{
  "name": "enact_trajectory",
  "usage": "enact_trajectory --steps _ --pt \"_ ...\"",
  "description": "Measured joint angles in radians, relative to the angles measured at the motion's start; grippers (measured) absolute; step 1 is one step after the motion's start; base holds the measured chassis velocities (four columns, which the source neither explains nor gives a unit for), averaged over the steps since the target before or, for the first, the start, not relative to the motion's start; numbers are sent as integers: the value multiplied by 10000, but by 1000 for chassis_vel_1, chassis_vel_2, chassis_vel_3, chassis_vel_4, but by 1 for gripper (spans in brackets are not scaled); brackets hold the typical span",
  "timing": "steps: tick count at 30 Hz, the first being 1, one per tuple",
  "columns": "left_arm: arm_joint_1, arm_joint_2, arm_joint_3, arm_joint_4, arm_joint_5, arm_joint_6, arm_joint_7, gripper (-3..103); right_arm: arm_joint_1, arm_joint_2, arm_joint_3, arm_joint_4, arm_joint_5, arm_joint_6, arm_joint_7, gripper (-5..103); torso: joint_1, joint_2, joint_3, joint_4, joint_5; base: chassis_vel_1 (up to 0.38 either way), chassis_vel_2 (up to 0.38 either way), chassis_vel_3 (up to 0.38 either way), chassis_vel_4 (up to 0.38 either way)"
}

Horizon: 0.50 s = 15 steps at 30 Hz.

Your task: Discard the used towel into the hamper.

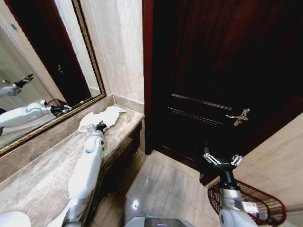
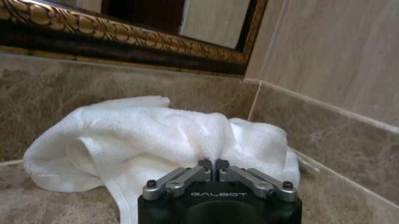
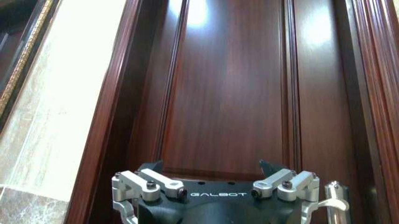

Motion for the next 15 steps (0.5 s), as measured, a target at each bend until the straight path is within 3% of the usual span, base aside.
enact_trajectory --steps 6,15 --pt "377 -58 -134 -740 -249 -2 -9 2 24 0 -19 -2 -3 -17 0 100 0 0 0 0 0 0 0 0 0" --pt "1986 -219 -397 -3688 -464 17 -7 2 103 0 -61 -133 0 0 -7 100 0 0 -1 0 5 0 0 0 0"
